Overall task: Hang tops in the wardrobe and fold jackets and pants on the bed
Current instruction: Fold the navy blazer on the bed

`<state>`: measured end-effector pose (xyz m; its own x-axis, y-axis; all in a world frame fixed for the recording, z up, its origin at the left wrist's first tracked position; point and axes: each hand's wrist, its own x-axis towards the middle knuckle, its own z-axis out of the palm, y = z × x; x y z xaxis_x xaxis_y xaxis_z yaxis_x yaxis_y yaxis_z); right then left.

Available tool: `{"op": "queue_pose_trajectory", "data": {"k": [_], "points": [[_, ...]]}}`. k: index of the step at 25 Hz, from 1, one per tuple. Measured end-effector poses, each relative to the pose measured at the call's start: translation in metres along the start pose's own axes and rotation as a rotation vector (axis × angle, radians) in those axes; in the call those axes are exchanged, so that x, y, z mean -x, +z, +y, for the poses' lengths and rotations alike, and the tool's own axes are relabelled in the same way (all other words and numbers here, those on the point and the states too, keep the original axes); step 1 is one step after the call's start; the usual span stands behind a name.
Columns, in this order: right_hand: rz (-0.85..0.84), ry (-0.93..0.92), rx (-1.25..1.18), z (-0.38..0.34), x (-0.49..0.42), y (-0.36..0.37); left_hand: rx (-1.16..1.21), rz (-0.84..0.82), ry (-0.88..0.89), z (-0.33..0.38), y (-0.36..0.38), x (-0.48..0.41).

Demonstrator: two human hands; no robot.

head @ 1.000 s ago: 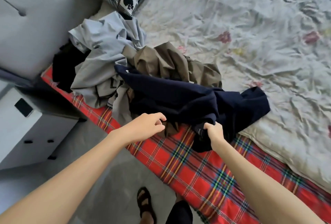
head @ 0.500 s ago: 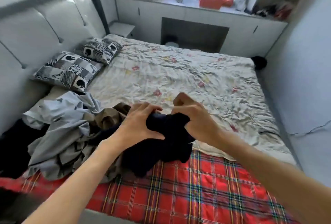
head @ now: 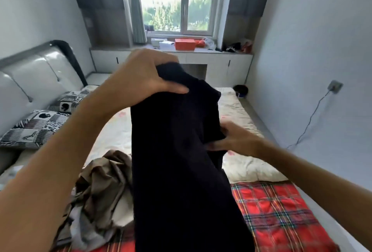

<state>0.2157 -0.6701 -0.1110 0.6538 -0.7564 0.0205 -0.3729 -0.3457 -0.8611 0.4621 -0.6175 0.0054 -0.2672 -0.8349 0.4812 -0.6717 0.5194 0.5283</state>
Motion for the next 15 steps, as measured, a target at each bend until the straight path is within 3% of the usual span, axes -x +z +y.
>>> {"op": "queue_pose_trajectory", "data": {"k": [3,6,7,11,13,15], "points": [[-0.129,0.151,-0.030,0.043,0.021,0.031,-0.026,-0.203,-0.024,0.015,0.017,-0.007],[-0.185,0.139,-0.077,0.066,0.017,0.039,-0.052,-0.303,-0.007,0.020,0.041,-0.021],[-0.132,0.131,-0.048,0.075,0.012,0.035,-0.081,-0.296,-0.007,0.019,0.048,-0.029],[0.542,0.159,0.239,0.133,-0.029,-0.052,-0.521,-0.159,-0.178,-0.027,0.079,-0.060],[0.709,0.104,0.471,0.139,-0.049,-0.118,-0.602,-0.181,-0.347,-0.062,0.098,-0.072],[0.793,0.048,0.584,0.133,-0.070,-0.181,-0.521,-0.088,-0.440,-0.085,0.125,-0.090]]}}
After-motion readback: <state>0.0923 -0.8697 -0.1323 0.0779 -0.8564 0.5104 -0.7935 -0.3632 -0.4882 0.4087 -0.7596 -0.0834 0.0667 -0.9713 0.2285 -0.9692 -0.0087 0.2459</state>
